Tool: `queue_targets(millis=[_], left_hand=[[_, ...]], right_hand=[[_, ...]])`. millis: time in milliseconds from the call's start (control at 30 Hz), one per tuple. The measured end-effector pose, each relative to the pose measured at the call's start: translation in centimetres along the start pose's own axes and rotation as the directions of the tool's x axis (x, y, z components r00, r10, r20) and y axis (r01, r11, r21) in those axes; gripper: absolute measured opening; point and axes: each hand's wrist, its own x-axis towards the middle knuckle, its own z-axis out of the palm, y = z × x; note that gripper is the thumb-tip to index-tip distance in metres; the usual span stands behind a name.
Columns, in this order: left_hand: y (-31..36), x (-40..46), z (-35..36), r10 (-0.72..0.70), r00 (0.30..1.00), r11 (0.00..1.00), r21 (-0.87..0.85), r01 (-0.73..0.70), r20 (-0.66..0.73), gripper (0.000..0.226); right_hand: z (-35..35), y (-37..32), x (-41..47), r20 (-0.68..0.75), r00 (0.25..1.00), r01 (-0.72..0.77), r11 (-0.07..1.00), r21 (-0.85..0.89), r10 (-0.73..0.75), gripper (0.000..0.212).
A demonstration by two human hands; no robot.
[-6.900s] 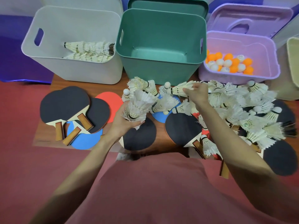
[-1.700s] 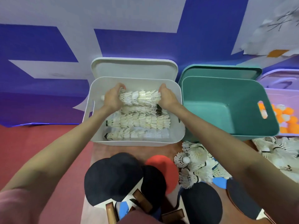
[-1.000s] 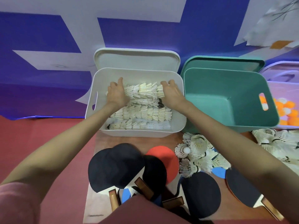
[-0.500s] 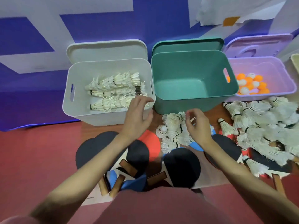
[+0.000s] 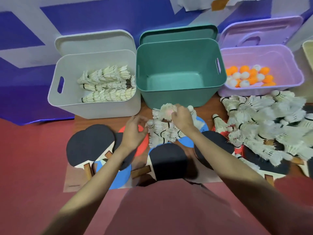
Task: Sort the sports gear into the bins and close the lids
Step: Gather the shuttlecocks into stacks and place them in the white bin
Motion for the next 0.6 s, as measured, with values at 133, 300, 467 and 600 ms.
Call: queue_targets(millis=[133,300,467,600], left_hand=[[1.6,-1.2,1.5,-0.050,0.995,0.987,-0.149,0.063,0.090,0.061],[3.1,-1.7,4.5,0.074,0.944,0.965,-0.263,0.014,0.321,0.087],[3.8,-2.8,7.4,0.071,0.936,0.969,-0.248,0.018,0.346,0.059],[4.0,-3.8,7.9,0.022,0.965,0.961,-0.273,0.052,0.263,0.051]], right_hand=[[-3.3,2.1,-1.7,0.022,0.998,-0.056,0.908,0.416,0.051,0.012],[-6.0,3.6,-6.5,0.318,0.946,-0.226,0.816,0.533,0.054,0.018],[-6.1,5.1,-9.4,0.385,0.923,-0.258,0.768,0.586,0.016,0.019],[-6.2,7.9,-8.6,0.187,0.979,-0.178,0.796,0.578,0.084,0.019]])
